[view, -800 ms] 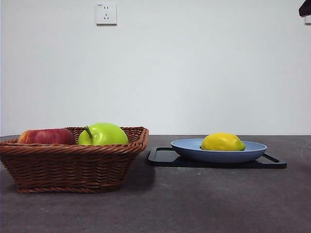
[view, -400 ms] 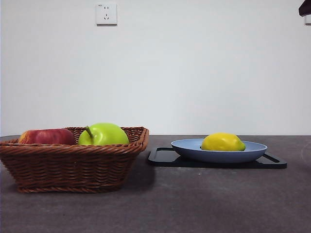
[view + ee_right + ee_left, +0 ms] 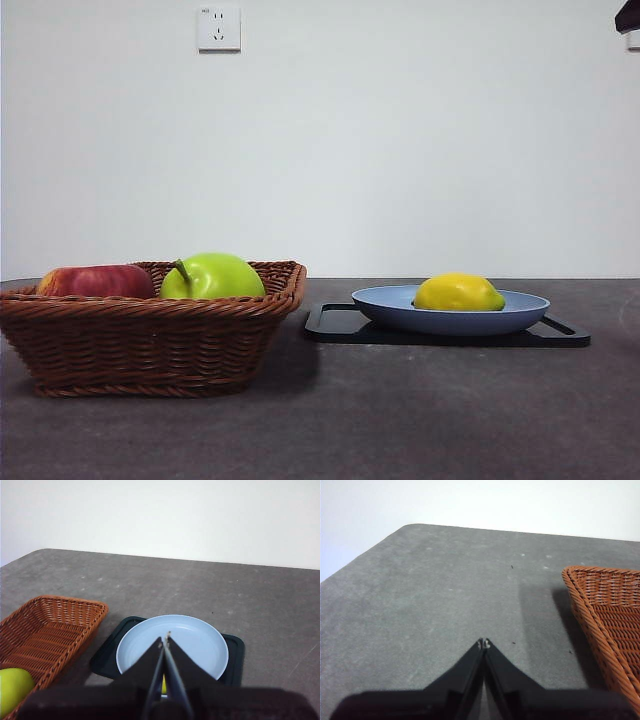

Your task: Take the lemon from the basket,put the lemon in the plate,hand out the plate

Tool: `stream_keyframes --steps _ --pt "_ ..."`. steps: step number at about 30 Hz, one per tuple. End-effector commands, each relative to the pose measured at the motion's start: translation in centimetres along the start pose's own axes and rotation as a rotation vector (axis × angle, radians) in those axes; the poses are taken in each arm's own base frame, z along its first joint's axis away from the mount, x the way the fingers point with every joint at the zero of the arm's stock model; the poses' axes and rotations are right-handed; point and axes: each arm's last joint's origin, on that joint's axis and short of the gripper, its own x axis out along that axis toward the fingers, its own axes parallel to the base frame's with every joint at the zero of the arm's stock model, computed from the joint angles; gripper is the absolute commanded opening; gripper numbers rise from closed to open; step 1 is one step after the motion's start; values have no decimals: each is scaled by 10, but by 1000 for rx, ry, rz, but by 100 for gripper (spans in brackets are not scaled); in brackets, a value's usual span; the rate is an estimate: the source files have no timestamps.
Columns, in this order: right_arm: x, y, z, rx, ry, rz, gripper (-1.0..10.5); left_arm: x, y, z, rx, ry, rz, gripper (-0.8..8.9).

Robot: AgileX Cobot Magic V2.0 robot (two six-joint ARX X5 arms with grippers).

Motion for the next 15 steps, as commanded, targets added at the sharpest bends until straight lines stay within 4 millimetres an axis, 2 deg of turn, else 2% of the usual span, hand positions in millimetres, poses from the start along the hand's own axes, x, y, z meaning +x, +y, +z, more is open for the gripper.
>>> stream_keyframes --steps 1,15 --pt "-1 1 4 16 -23 4 4 1 0 -2 7 -3 0 8" --pt "-1 1 4 -3 -23 1 4 1 0 -2 7 -3 0 8"
